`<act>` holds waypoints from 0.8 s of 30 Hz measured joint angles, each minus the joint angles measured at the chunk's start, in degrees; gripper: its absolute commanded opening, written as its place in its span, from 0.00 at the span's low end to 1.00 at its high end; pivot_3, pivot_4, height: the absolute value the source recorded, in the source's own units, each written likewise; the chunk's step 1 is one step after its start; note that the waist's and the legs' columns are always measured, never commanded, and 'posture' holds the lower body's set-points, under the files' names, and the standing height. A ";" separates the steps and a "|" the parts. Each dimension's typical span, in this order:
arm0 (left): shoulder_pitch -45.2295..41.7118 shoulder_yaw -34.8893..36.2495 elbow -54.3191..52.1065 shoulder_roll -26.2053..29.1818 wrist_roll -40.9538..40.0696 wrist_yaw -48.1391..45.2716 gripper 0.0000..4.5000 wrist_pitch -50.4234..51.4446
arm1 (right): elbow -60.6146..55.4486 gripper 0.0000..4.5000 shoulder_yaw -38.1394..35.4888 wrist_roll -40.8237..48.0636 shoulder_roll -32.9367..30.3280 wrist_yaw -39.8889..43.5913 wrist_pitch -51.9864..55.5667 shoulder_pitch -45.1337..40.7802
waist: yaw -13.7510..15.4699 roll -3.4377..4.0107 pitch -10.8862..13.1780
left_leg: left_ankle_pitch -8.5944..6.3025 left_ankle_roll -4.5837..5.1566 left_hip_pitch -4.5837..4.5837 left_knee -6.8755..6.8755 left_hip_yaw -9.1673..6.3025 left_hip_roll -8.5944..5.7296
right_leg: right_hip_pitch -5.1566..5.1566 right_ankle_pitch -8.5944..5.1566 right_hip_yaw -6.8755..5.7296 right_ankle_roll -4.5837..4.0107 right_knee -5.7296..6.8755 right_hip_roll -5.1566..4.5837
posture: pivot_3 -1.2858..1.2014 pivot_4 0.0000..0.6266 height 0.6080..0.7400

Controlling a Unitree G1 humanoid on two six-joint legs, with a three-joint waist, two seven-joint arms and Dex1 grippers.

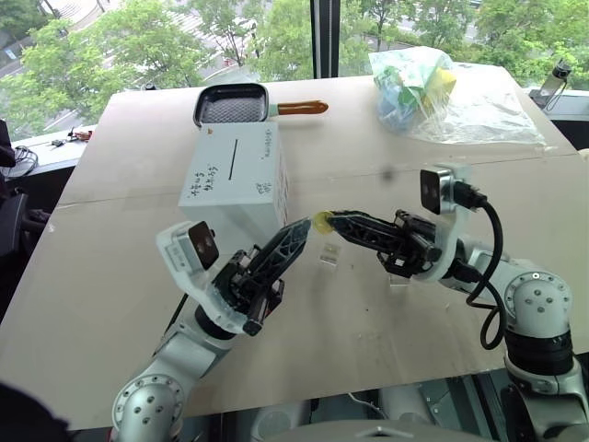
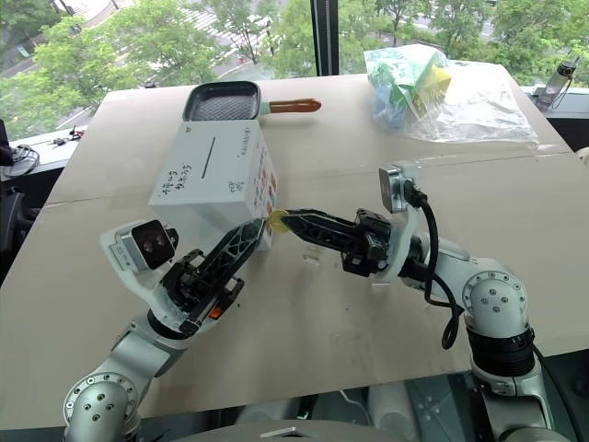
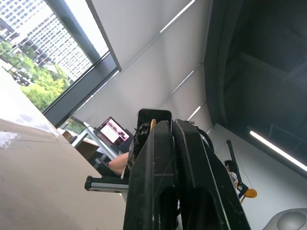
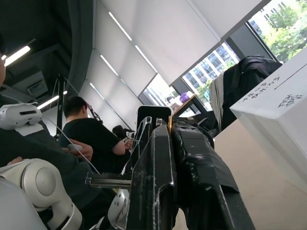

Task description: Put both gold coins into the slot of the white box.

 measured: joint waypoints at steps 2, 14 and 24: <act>0.00 -0.02 0.32 0.00 0.01 0.00 0.02 0.02 | -0.02 0.00 0.00 -0.01 -0.06 0.34 -0.03 0.00 | 0.00 0.00 0.00 | 0.00 0.00 0.00 0.00 0.00 0.00 | 0.00 0.00 0.00 0.00 0.00 0.00 | 0.52 0.24 0.85; -0.15 0.17 1.98 -0.42 0.86 0.96 0.50 0.01 | -0.27 0.00 0.10 -1.07 -0.12 2.06 -1.19 -0.02 | 0.00 0.00 0.00 | 0.00 0.00 -0.01 -0.01 -0.01 0.00 | 0.00 0.00 -0.01 0.00 -0.02 0.00 | 0.52 0.24 0.85; -0.20 0.16 1.97 -1.47 0.91 0.98 0.72 -0.17 | -0.27 0.00 0.49 -1.33 -0.08 2.80 -1.30 -0.03 | 0.02 0.00 0.00 | -0.01 0.00 -0.02 -0.02 -0.02 0.00 | 0.00 0.00 -0.01 0.00 -0.05 -0.01 | 0.52 0.24 0.85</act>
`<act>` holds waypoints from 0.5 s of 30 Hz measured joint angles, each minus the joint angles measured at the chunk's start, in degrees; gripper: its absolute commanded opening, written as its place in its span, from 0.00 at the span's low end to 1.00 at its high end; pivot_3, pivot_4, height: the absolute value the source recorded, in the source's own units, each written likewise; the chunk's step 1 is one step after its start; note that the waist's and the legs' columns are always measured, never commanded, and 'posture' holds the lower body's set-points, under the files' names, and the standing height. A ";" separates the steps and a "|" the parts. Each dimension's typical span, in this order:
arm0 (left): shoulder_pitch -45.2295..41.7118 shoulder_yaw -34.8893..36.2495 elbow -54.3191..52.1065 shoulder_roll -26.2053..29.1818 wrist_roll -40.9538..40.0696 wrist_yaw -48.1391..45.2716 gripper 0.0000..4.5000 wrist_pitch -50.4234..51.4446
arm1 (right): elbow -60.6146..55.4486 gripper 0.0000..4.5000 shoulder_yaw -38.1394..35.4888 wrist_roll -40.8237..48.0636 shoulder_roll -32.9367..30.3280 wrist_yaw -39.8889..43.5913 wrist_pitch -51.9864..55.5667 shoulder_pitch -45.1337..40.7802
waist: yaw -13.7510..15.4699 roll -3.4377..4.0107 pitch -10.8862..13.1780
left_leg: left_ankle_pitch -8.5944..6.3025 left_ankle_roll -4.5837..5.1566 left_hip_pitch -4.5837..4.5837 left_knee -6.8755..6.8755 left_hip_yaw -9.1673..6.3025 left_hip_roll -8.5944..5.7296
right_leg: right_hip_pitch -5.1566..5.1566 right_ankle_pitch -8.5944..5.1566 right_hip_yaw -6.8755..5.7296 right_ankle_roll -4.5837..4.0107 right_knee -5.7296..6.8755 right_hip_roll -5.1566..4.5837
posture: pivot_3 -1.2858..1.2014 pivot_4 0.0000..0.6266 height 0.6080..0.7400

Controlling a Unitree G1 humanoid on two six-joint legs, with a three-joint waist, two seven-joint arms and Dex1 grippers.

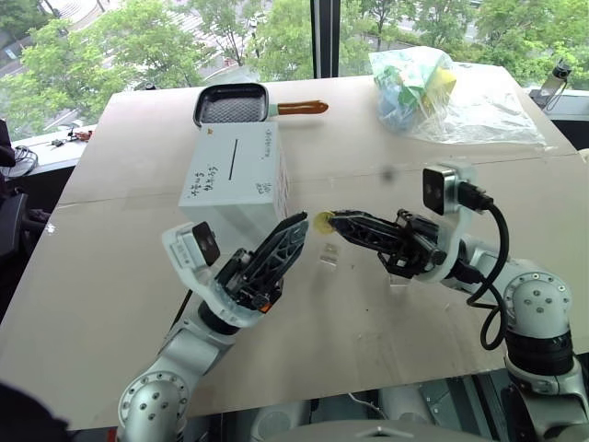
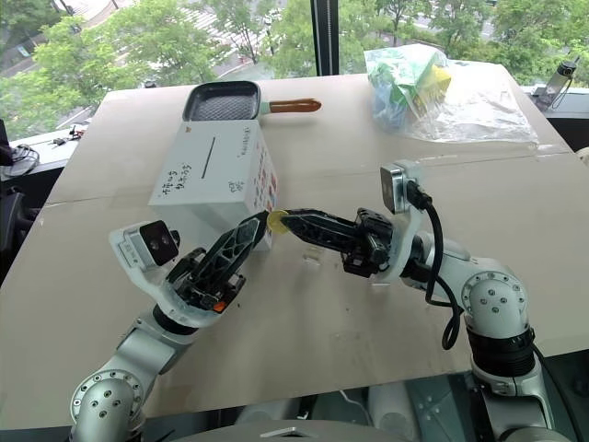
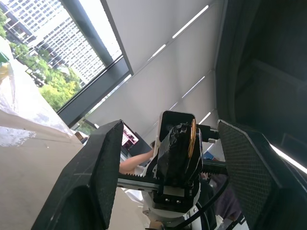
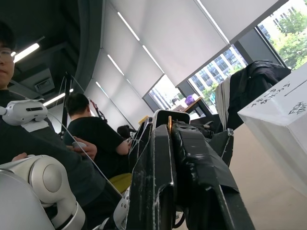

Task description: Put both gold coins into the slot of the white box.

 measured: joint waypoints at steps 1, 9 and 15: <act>-0.01 -0.06 0.00 0.00 -0.09 -0.05 0.72 0.08 | 0.00 0.00 0.27 -0.06 0.00 0.06 0.00 -0.01 | 0.00 0.00 0.00 | 0.00 0.00 0.00 0.00 0.00 0.00 | 0.00 0.00 0.00 0.00 0.00 0.00 | 0.52 0.24 0.85; -0.05 -1.49 0.00 0.12 -0.18 -0.18 0.44 0.66 | 0.00 0.00 1.60 -1.44 -0.09 1.49 0.00 -0.44 | 0.01 0.00 0.00 | 0.00 0.00 -0.01 0.00 0.00 0.00 | 0.00 0.00 -0.01 0.00 -0.01 0.00 | 0.52 0.24 0.85; -0.33 -1.69 -0.24 0.32 -1.22 -1.43 0.01 1.27 | 0.06 0.00 1.63 -2.41 -0.09 1.65 -0.05 -0.43 | 0.00 0.00 0.00 | 0.00 0.00 -0.02 0.00 -0.01 0.00 | 0.00 0.00 -0.01 0.00 -0.03 0.00 | 0.52 0.24 0.85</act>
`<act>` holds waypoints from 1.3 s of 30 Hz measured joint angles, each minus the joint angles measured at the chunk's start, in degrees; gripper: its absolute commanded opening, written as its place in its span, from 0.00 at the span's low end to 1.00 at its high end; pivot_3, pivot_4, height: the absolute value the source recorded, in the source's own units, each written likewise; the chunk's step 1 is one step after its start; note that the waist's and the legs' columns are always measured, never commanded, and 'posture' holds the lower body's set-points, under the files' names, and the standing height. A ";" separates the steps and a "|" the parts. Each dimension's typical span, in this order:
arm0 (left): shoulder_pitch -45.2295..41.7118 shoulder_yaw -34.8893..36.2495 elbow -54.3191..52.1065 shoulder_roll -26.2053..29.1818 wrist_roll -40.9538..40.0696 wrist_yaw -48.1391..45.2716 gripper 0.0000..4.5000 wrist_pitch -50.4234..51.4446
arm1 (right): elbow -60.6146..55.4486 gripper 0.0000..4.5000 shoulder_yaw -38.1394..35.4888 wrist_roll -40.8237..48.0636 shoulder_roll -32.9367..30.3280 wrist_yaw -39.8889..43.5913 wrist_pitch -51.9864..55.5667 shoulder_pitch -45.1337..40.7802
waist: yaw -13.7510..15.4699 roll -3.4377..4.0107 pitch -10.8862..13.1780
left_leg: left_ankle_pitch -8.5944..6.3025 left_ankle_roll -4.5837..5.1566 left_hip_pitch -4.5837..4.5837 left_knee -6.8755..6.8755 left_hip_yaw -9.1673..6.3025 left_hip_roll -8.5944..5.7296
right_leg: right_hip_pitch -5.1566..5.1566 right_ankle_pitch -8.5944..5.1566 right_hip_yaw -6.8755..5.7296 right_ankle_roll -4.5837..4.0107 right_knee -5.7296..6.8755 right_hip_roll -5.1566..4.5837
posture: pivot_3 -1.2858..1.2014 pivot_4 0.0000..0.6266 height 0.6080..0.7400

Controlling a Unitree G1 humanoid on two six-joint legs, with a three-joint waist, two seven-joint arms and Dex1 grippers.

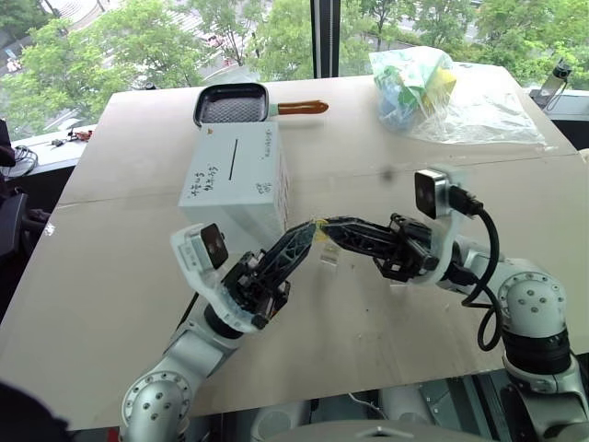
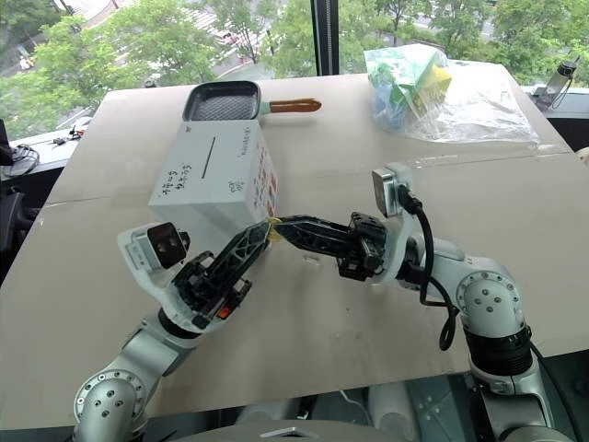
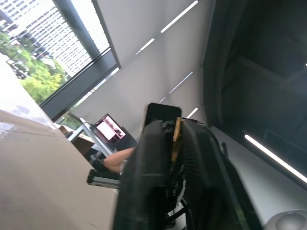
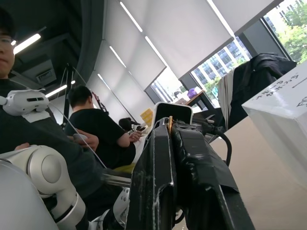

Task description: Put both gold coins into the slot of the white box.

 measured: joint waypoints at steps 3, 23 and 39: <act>-0.06 -0.02 0.01 0.15 -0.01 -0.22 0.01 0.05 | 0.00 0.00 0.00 -0.03 0.04 0.00 -0.01 0.00 | -0.01 0.00 0.00 | 0.00 0.00 0.00 0.00 0.00 0.00 | 0.00 0.00 0.00 0.00 0.00 0.00 | 0.52 0.24 0.85; -19.18 13.00 4.46 6.79 9.42 20.17 0.00 -4.51 | 4.91 0.87 -0.06 -20.26 -8.84 3.89 -9.96 -1.79 | 0.35 -0.04 0.03 | 0.01 0.00 -0.05 0.04 0.02 -0.08 | 0.01 0.05 -0.21 0.09 -0.06 0.10 | 0.52 0.24 0.85; -36.25 6.80 3.40 17.16 19.58 60.98 0.00 18.88 | 17.01 0.87 0.93 -40.44 -12.47 25.56 -27.31 -12.57 | -0.01 -0.11 0.05 | 0.00 -0.02 -1.10 0.11 0.14 -0.04 | -1.17 0.14 0.10 0.22 0.05 0.06 | 0.52 0.24 0.85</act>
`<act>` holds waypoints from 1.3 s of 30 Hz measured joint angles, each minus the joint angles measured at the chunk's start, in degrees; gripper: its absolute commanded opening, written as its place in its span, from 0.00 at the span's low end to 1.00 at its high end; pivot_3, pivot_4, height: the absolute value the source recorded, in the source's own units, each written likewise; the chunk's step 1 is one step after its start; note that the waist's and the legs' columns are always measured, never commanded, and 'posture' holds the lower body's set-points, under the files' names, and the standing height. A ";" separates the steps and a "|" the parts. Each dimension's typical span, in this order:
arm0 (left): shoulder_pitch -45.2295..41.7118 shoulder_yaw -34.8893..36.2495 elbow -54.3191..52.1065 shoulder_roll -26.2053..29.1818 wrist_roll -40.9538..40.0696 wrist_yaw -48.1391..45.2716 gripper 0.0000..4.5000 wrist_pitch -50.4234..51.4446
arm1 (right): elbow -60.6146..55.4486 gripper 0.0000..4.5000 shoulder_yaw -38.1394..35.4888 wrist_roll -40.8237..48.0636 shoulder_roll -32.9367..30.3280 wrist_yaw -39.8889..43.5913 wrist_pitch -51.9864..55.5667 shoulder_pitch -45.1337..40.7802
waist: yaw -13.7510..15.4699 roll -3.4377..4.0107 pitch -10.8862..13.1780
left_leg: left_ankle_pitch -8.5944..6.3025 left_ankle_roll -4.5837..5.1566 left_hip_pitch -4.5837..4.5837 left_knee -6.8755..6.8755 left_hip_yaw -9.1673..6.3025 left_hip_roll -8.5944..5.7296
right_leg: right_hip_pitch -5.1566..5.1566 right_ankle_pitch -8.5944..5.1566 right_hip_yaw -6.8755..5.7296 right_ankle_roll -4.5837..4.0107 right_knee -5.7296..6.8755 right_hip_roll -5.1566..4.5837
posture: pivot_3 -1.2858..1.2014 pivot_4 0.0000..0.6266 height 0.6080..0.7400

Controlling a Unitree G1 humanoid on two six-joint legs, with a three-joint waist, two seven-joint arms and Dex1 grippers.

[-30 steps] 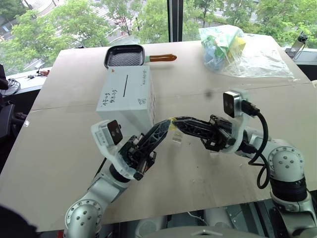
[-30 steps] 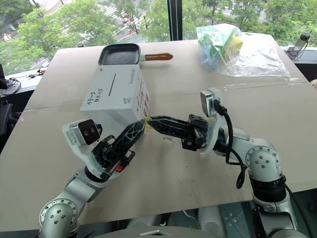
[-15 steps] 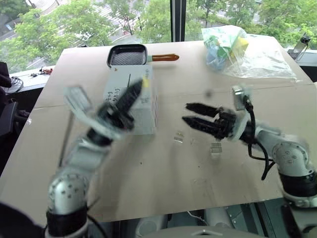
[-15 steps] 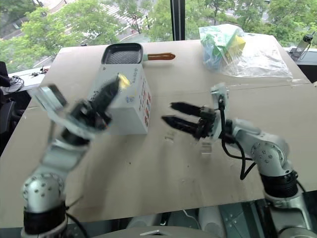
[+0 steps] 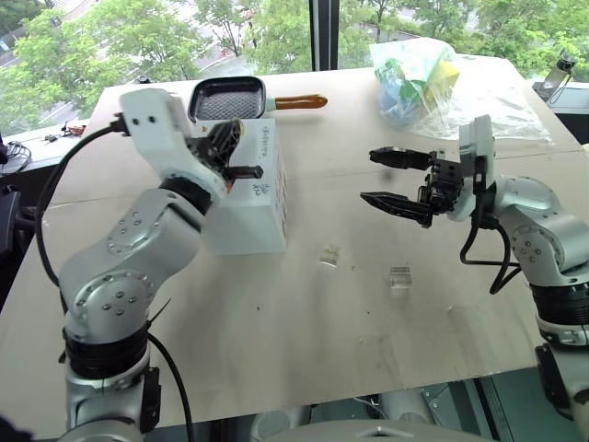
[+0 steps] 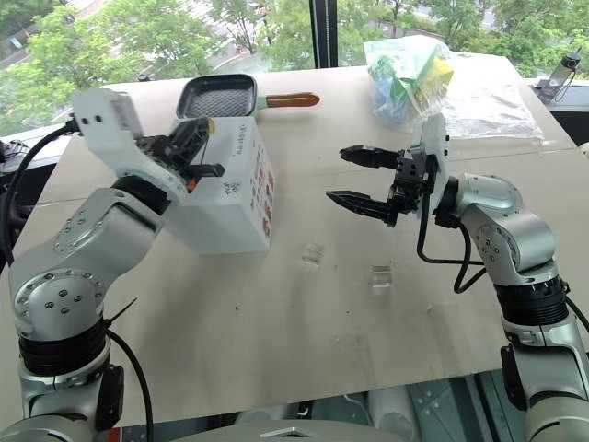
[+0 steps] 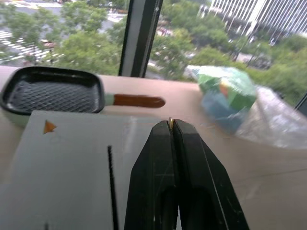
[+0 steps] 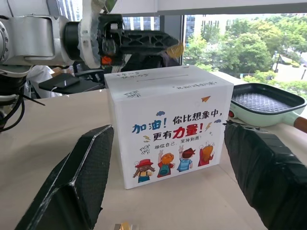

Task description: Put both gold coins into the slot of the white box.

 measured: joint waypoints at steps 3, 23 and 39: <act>-0.84 -1.14 -0.46 -0.01 0.07 5.15 0.00 5.07 | 0.79 0.87 -0.13 -0.02 0.19 1.76 -0.17 -1.50 | 0.02 0.00 0.00 | 0.00 0.00 0.01 0.00 -0.01 0.00 | -0.01 0.01 0.00 0.00 0.06 0.00 | 0.52 0.24 0.85; 0.22 -3.06 -7.46 -2.18 11.34 8.68 0.00 15.34 | 5.47 0.87 -0.98 -3.64 1.26 4.22 -1.20 -2.78 | -0.01 -0.01 0.00 | 0.00 -0.02 0.05 0.37 0.29 -0.03 | -0.20 0.01 0.29 -0.01 0.84 0.00 | 0.52 0.24 0.85; 0.67 -1.43 -8.28 -12.01 21.54 3.25 0.00 19.86 | 5.47 0.87 -1.16 -4.27 1.26 4.38 -1.33 -2.66 | 0.08 -0.02 -0.05 | 0.00 -0.02 0.01 0.72 0.30 -0.06 | -0.16 0.05 0.29 -0.02 0.99 -0.01 | 0.52 0.24 0.85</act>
